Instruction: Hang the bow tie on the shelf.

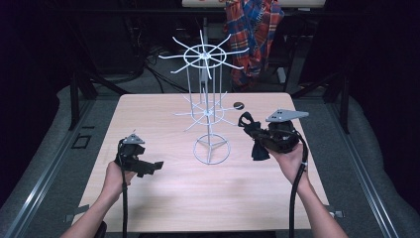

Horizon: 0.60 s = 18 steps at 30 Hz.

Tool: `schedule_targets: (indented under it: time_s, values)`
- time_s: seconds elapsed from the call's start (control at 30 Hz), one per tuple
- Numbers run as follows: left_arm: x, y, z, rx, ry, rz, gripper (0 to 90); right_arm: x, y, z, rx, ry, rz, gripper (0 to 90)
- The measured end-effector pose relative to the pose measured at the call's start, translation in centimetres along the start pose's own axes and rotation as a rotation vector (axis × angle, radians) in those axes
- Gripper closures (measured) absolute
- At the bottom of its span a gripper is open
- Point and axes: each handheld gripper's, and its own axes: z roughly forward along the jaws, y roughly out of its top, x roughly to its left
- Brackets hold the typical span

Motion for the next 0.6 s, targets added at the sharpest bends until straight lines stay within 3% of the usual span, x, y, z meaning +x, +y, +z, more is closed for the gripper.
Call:
schedule_targets:
  time_s: [0.33, 0.6]
  values:
    - [0.0, 0.0, 0.1, 0.004, -0.001, 0.001, 2.5, 0.0, -0.3, 1.2, 0.048, 0.013, 0.006, 84.5]
    - [0.1, 0.0, 0.0, 0.006, -0.002, 0.001, 2.6, 0.3, 0.3, 2.3, 0.067, 0.015, -0.018, 84.5]
